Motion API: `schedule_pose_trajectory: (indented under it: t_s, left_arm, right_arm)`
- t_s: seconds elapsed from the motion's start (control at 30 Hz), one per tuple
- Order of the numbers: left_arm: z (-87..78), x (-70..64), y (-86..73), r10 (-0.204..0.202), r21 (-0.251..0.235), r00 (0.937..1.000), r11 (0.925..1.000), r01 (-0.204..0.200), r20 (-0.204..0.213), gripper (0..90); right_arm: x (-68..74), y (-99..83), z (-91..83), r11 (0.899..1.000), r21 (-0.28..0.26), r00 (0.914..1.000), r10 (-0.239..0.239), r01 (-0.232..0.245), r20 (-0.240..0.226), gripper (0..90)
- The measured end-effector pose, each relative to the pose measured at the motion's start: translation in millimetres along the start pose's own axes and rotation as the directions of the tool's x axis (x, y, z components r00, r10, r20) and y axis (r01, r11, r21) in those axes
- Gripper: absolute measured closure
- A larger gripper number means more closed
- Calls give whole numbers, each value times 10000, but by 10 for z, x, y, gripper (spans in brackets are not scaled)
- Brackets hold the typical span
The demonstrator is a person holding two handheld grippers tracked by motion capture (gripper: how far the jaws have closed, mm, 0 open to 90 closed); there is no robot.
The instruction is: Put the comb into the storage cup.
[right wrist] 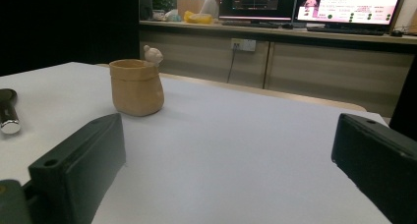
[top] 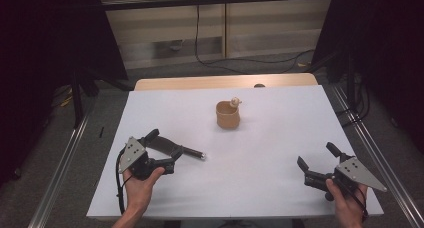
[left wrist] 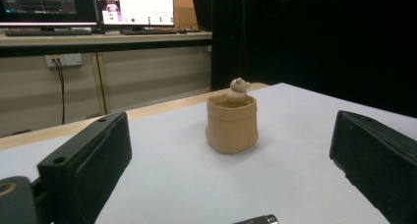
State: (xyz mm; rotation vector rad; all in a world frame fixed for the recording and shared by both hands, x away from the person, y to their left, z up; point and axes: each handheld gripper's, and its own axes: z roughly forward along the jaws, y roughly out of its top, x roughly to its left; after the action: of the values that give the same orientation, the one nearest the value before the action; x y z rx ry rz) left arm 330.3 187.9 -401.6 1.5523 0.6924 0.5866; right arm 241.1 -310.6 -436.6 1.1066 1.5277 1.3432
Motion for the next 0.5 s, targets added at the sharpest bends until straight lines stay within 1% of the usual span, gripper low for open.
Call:
schedule_pose_trajectory:
  t_s: [0.03, 0.13, 0.17, 0.23, 0.3, 0.33, 0.43, 0.47, 0.5]
  left_arm:
    - [20, -4, 4, 77, 2, 10000, 10000, -77, -47, 25]
    - [86, 7, 22, 5, -65, 10000, 10000, -4, 33, 26]
    - [126, 3, 34, 12, -95, 10000, 10000, -12, -1, 30]
    - [140, 2, 40, 29, -72, 10000, 10000, -29, 25, 30]
    - [169, -5, 48, 91, -50, 9999, 9999, -90, 75, 29]
    - [199, -17, 52, 41, -30, 9999, 10000, -41, 149, 28]
    - [237, -23, 53, 61, -25, 9997, 10000, -60, 218, 26]
    - [273, -22, 57, 124, 55, 9995, 9999, -125, 283, 23]
    - [273, -22, 57, 124, 55, 9995, 9999, -125, 283, 22]
  right_arm:
    - [2, -2, 1, 10000, 15, 10000, 34, -34, -5, 0]
    - [1, -2, 1, 10000, 14, 10000, 36, -35, -16, 0]
    - [2, -2, 1, 10000, 27, 10000, 36, -36, -21, 0]
    - [2, -3, 2, 10000, 25, 10000, 41, -41, -20, 0]
    - [0, -4, 3, 10000, 37, 10000, 16, -16, -2, 0]
    - [-1, -4, 5, 10000, 43, 10000, 2, -2, -22, 0]
    - [0, -4, 6, 10000, 55, 10000, -8, 9, -26, 0]
    - [1, -4, 7, 10000, 57, 10000, 0, 0, -18, 0]
    - [1, -4, 7, 10000, 57, 10000, 0, 0, -18, 0]
